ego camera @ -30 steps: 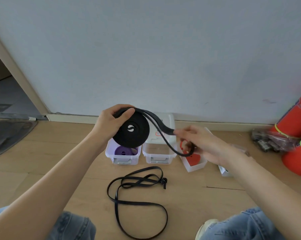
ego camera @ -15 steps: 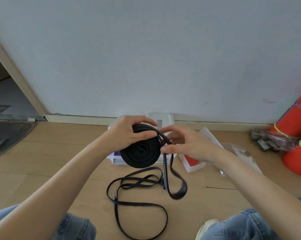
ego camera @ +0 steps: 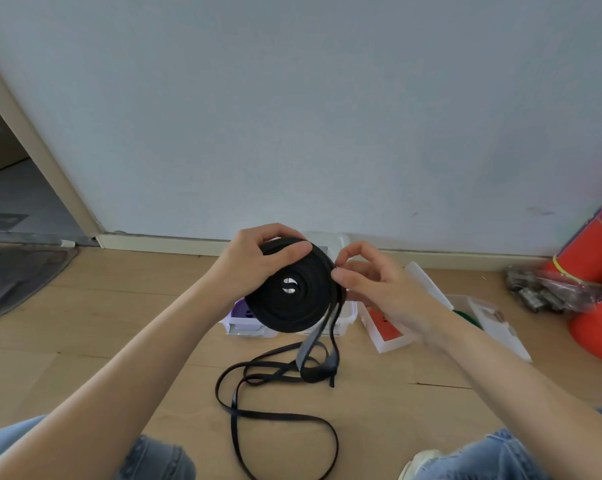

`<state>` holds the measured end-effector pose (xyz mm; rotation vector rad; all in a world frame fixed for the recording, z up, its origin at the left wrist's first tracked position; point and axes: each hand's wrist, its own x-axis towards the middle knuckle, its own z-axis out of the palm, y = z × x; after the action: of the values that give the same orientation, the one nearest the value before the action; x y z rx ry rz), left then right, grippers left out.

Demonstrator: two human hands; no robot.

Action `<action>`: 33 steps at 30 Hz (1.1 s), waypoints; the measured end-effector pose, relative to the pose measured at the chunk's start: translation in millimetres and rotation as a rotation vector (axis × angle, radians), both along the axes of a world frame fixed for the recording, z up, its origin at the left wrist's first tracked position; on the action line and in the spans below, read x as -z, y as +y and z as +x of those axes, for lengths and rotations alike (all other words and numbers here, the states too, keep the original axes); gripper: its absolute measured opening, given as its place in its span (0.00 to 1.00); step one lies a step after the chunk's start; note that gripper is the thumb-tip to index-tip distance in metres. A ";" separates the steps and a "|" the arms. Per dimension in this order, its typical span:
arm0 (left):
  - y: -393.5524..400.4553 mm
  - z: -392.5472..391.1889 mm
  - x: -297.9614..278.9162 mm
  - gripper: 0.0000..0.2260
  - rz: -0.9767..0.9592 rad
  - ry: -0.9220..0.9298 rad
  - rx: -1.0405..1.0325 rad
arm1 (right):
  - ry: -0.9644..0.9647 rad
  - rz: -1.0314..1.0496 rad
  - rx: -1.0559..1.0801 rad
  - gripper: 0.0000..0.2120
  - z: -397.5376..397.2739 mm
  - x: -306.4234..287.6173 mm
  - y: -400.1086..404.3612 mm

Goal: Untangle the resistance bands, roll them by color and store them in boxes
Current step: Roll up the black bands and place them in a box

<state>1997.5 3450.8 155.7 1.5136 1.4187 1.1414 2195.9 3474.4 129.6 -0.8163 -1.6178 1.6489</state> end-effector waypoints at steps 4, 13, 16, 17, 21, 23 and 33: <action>0.9 2.5 -1.1 0.00 0.020 -0.046 -0.116 | -0.006 -0.018 -0.016 0.17 -3.2 -0.2 -2.7; 2.0 9.9 6.5 0.07 -0.112 -0.075 -0.068 | -0.049 0.091 0.150 0.10 4.5 2.4 2.6; -0.9 8.8 10.2 0.11 -0.219 0.076 0.100 | -0.179 0.232 0.087 0.10 7.1 -0.5 3.7; -2.7 10.5 12.2 0.10 -0.207 0.122 0.129 | -0.235 0.275 0.065 0.11 5.9 0.2 3.0; -5.5 14.9 14.0 0.10 -0.115 0.196 0.149 | -0.304 0.270 0.022 0.11 -0.2 3.7 -0.1; -3.1 12.5 12.6 0.09 -0.095 0.146 0.057 | -0.248 0.181 0.043 0.08 2.5 1.6 2.9; 3.6 7.3 14.0 0.10 0.074 -0.083 -0.397 | -0.004 -0.125 0.074 0.16 -8.8 3.4 -8.0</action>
<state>2004.8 3454.4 141.7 1.2467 1.6810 1.4894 2187.2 3466.4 126.2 -0.9322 -1.4805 1.7097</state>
